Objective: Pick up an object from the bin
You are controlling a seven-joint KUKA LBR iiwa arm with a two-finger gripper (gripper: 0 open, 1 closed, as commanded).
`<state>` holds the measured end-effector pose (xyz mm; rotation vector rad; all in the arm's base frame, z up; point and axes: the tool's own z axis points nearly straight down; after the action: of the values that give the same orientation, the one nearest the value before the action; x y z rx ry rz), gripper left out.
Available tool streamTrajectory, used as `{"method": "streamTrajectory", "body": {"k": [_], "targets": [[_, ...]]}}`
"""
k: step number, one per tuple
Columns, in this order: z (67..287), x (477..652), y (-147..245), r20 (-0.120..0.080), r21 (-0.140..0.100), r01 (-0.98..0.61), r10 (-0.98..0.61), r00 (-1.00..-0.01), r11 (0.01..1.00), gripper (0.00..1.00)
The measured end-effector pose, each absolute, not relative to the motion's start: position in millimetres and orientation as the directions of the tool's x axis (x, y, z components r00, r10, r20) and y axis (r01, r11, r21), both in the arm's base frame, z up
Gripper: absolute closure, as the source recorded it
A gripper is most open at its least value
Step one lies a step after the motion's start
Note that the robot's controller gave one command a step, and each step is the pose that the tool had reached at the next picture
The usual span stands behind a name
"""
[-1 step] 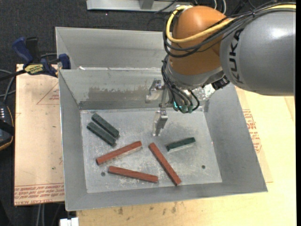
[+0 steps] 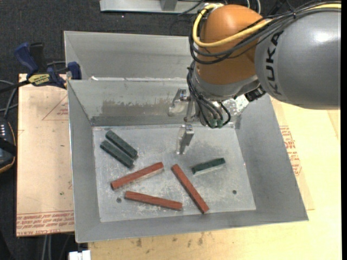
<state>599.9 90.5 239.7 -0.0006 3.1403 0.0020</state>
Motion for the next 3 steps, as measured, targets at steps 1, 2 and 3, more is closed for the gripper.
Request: {"method": "streamTrajectory", "body": {"k": [1, 2, 3], "targets": [[187.5, 545.1, 124.5, -0.003, 0.001, -0.098, -0.098, -0.995, 0.995, 0.00], [165.4, 519.1, 168.0, 0.000, 0.001, 0.064, 0.064, -0.998, 0.998, 0.00], [159.1, 514.6, 172.0, 0.000, 0.001, 0.076, 0.076, -0.997, 0.997, 0.00]]}}
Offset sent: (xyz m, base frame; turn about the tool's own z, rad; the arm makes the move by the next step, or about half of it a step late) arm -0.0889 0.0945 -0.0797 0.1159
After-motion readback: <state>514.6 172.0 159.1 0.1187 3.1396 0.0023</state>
